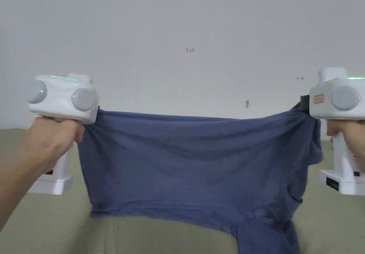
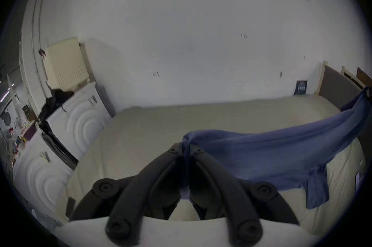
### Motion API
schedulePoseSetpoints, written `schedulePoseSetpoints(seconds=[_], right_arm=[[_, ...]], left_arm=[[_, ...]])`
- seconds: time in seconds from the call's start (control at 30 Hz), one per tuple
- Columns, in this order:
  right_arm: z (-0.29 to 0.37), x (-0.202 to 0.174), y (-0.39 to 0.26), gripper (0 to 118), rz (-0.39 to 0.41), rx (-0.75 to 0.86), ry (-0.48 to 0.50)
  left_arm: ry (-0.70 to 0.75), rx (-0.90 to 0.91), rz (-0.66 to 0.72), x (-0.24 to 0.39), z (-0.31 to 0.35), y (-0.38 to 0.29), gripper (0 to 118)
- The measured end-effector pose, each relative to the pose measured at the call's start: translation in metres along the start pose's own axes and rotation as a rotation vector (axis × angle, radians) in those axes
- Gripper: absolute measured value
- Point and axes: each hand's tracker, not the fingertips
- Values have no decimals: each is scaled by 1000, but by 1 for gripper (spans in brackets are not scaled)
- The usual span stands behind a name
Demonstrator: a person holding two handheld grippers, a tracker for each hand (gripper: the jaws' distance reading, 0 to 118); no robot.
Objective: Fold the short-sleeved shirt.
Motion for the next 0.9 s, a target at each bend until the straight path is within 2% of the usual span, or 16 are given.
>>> schedulePoseSetpoints(seconds=[0.13, 0.23, 0.5, 0.67, 0.9], right_arm=[[-1, -4, -74, 2, 56, -79, 18], [25, 3, -123, 2, 23, -112, 46], [136, 15, -224, 2, 76, -192, 124], [213, 31, -306, 2, 32, -242, 163], [302, 43, -383, 2, -15, -342, 200]], left_arm=[[-38, -75, -9, 1, -12, -68, 6], [-54, -96, -16, -6, -4, -116, 6], [-122, -145, -2, -39, 82, -224, 6], [-160, -210, 40, -63, 143, -305, 6], [-199, -285, 48, -88, 209, -393, 6]])
